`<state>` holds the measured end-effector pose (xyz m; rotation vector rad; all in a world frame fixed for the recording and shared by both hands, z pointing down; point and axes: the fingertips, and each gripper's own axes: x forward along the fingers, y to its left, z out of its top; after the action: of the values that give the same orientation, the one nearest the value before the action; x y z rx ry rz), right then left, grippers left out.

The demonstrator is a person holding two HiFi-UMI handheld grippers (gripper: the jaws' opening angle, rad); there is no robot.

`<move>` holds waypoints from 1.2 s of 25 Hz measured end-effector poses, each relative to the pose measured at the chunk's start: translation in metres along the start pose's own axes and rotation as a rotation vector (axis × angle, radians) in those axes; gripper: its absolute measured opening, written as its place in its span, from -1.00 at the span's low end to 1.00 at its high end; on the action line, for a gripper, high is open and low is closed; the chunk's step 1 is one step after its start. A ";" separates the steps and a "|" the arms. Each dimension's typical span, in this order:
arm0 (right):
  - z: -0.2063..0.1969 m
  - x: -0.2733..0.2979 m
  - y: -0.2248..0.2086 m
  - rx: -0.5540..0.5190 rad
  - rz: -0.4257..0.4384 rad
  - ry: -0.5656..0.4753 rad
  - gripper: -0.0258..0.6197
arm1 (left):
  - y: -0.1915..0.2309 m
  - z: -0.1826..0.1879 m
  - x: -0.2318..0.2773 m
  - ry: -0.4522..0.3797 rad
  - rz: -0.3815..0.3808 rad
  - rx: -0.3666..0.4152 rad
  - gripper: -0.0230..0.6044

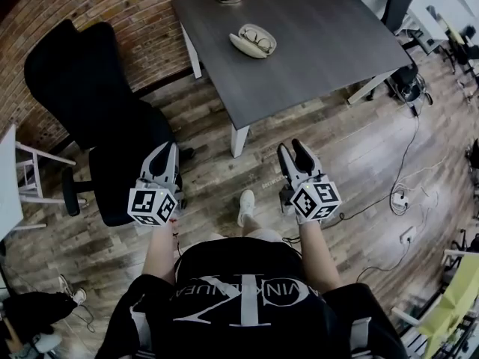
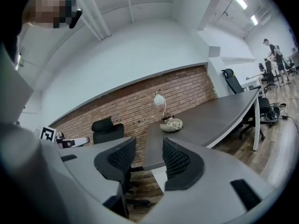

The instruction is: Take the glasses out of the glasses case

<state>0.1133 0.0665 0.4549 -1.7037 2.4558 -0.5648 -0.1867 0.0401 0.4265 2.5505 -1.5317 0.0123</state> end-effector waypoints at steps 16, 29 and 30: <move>0.035 0.072 -0.075 0.020 0.050 0.029 -0.40 | -0.012 0.013 0.107 0.017 0.018 0.018 -0.88; 0.035 0.115 -0.089 0.066 0.122 0.055 -0.40 | -0.013 0.010 0.128 0.040 0.044 0.040 -0.88; 0.034 0.121 -0.086 0.066 0.132 0.060 -0.40 | -0.008 0.007 0.125 0.045 0.056 0.036 -0.88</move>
<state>0.1550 -0.0793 0.4690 -1.5084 2.5361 -0.6824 -0.1211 -0.0672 0.4296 2.5151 -1.6002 0.1042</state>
